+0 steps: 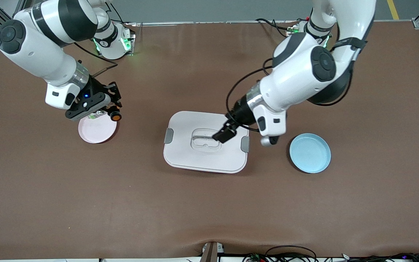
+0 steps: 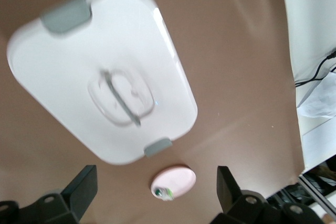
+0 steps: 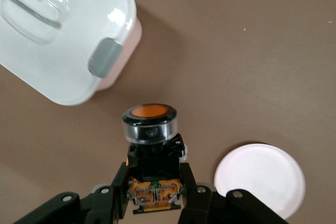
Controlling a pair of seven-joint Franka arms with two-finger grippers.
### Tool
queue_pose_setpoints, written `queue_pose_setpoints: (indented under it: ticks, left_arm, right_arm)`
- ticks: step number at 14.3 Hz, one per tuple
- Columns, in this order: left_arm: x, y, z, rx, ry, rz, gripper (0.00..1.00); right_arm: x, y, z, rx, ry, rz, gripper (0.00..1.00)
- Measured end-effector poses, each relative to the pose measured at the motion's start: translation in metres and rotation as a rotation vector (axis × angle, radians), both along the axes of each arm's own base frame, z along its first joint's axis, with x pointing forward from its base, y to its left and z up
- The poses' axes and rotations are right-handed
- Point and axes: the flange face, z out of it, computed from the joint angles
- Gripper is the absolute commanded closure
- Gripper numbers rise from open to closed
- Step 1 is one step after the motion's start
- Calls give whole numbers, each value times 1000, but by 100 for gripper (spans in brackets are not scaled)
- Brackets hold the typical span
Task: Transfer orange switch to right arm and place
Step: 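Open the left gripper and withdraw while the right gripper lowers the switch, then lower the switch onto the pink plate while the left gripper retracts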
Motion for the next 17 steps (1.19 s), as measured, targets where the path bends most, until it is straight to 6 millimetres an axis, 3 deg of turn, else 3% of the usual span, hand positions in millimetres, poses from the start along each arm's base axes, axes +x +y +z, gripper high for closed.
queue_pose_setpoints:
  ticks: [2, 7, 9, 11, 13, 17]
  left_arm:
    - [15, 39, 1, 57, -52, -109, 0]
    - [42, 137, -19, 284, -109, -406, 0]
    - [56, 193, -24, 331, -127, -513, 0]
    - [60, 227, -21, 392, -142, -606, 0]
    - [55, 242, -2, 435, -157, -646, 0]
    - [33, 293, 74, 534, -249, -675, 0]
  right_arm:
    - [-1, -11, -9, -56, 2, 64, 100]
    - [-6, -28, -35, -175, 27, 176, 99]
    - [-7, -34, -42, -207, 27, 216, 99]
    - [-4, -43, -48, -209, 2, 285, 99]
    - [2, -64, -56, -205, -37, 377, 99]
    - [5, -93, -77, -204, -51, 485, 99]
